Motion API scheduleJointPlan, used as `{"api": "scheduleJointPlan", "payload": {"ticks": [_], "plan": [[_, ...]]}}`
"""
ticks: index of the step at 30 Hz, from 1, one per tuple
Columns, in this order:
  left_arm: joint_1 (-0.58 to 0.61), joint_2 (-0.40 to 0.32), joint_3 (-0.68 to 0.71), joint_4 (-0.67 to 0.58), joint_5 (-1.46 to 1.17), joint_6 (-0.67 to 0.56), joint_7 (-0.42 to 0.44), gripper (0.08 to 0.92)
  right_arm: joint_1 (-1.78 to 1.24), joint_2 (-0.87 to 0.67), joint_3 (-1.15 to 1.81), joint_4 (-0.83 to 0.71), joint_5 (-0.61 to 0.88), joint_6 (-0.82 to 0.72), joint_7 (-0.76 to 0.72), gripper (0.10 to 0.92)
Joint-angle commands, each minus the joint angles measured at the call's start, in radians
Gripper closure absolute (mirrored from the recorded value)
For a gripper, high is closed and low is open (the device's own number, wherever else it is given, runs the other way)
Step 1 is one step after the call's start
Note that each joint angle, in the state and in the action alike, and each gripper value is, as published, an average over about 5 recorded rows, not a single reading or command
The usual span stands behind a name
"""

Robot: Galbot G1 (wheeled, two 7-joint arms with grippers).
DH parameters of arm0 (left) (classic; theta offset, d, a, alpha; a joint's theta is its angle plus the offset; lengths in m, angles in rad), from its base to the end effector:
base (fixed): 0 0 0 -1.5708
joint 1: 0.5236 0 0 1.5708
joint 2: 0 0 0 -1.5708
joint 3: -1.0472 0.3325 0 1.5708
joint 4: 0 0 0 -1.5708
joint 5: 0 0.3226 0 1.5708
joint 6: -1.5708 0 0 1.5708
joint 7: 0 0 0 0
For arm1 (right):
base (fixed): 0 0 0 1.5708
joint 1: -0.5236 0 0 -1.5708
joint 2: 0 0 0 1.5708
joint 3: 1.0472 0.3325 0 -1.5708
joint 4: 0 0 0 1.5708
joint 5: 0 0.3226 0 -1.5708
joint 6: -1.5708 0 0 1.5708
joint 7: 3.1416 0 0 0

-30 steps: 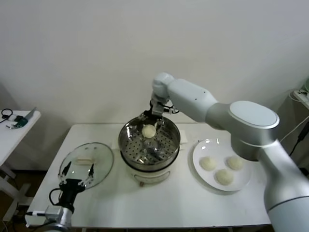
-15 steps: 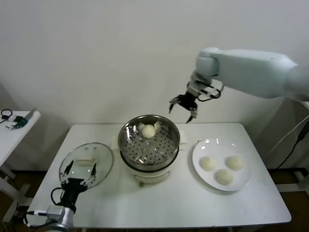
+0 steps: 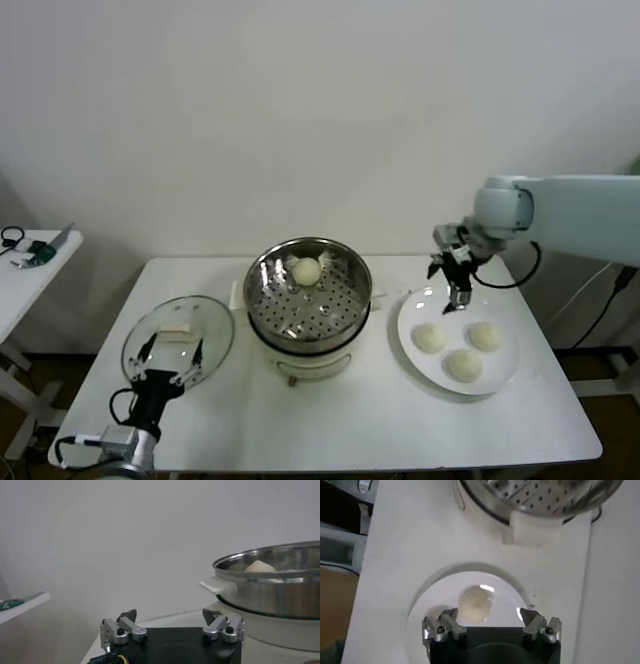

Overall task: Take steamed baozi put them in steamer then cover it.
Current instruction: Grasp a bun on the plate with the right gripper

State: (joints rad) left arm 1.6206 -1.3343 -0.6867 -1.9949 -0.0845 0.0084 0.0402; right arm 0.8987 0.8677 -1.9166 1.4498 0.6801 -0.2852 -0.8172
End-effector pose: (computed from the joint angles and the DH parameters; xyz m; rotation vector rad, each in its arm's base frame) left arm 0.1444 0.0932 -0.3111 -0.0061 -2.9873 -0.2969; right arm 0.4776 -0.0825 -0.0749 1.2774 -1.3223 1.3700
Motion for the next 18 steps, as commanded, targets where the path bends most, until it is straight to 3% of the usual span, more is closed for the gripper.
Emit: {"api": "scheduleJointPlan", "payload": {"ticks": [1,10,18], "plan": [[0.003,0.002,-0.003,0.009,0.002,-0.003,0.002,0.177,-0.346,-0.040,0.183,-0.103,-0.096,-0.198,0.063,0.203],[0.003,-0.001,-0.004,0.031,0.004,-0.009,0.001,0.177,-0.512,0.029,0.323,-0.273,-0.170,-0.128,0.039,0.203],[0.001,-0.005,-0.002,0.039,0.007,-0.009,0.001,0.177,-0.525,0.036,0.337,-0.302,-0.184,-0.110,0.021,0.206]]}}
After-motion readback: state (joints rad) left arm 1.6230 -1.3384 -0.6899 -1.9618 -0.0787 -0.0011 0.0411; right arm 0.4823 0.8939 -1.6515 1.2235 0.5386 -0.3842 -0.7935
